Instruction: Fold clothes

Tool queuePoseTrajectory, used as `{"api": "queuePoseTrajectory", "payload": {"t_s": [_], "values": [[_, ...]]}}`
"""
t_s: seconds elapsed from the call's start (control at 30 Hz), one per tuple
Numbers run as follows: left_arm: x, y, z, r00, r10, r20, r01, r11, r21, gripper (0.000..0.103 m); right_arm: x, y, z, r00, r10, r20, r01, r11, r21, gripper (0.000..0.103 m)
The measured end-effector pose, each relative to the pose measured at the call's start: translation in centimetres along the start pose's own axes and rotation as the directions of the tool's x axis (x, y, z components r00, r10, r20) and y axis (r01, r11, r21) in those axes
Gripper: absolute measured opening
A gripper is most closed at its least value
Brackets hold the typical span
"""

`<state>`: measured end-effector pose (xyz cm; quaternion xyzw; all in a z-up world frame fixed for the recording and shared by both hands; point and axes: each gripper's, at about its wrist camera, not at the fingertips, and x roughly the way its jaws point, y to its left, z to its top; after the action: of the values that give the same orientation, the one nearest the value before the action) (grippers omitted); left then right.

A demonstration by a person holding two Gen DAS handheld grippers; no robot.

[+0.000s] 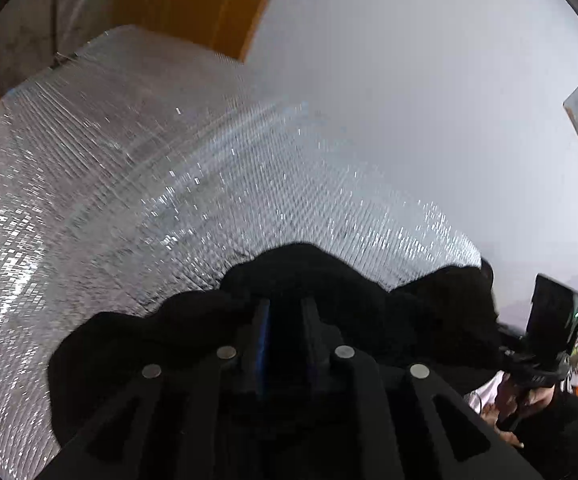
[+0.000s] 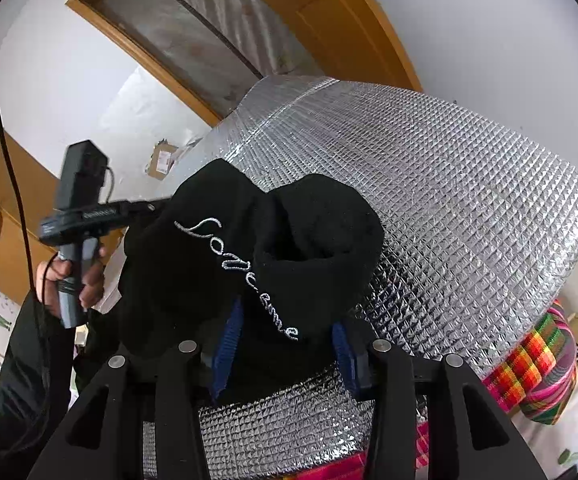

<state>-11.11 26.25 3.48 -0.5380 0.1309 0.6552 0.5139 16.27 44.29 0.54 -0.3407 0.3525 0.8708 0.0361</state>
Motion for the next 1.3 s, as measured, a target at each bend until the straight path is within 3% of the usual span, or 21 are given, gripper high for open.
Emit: {"api": "queuePoseTrajectory", "payload": {"t_s": [0.23,0.4,0.5,0.6,0.7,0.87,1.1,1.2,1.3], "values": [[1.8,1.1,-0.7,0.995,-0.093,-0.023,0.091,0.993,-0.081,0.019,-0.2,0.5,0.0,0.999,-0.039,0.000,0.039,0.999,0.005,0.042],[1.3,0.3,-1.6,0.999,-0.043,0.003,0.043,0.998,-0.056,0.017,-0.2,0.6,0.1,0.998,-0.067,0.002,0.067,0.998,0.015,0.018],[0.6,-0.1,-2.4,0.999,-0.007,0.036,0.008,0.999,-0.040,0.003,-0.1,0.8,0.2,0.998,-0.070,0.011,0.069,0.998,0.012,0.016],[-1.4,0.0,-3.0,0.995,0.034,0.091,-0.028,0.998,-0.060,0.002,-0.3,1.5,1.1,0.997,-0.070,0.034,0.070,0.998,-0.005,0.015],[-4.9,-0.1,-3.7,0.978,0.076,0.196,-0.060,0.995,-0.085,0.001,-1.1,2.1,2.5,0.995,-0.071,0.077,0.074,0.996,-0.045,0.014],[-12.7,-0.2,-4.4,0.911,0.119,0.395,-0.064,0.986,-0.151,0.001,-2.3,5.3,7.1,0.985,-0.027,0.168,0.051,0.989,-0.135,0.013],[-22.7,-2.4,-5.5,0.775,0.148,0.614,-0.059,0.985,-0.162,0.001,-6.0,11.1,12.0,0.952,0.081,0.296,0.005,0.961,-0.278,0.013],[-26.3,-4.2,-6.3,0.719,0.146,0.680,-0.065,0.988,-0.143,0.001,-7.3,13.1,14.1,0.940,0.110,0.323,-0.001,0.947,-0.322,0.013],[-29.1,-6.3,-6.8,0.665,0.144,0.733,-0.076,0.989,-0.125,0.001,-9.3,15.7,17.0,0.915,0.136,0.380,0.019,0.926,-0.377,0.013]]}}
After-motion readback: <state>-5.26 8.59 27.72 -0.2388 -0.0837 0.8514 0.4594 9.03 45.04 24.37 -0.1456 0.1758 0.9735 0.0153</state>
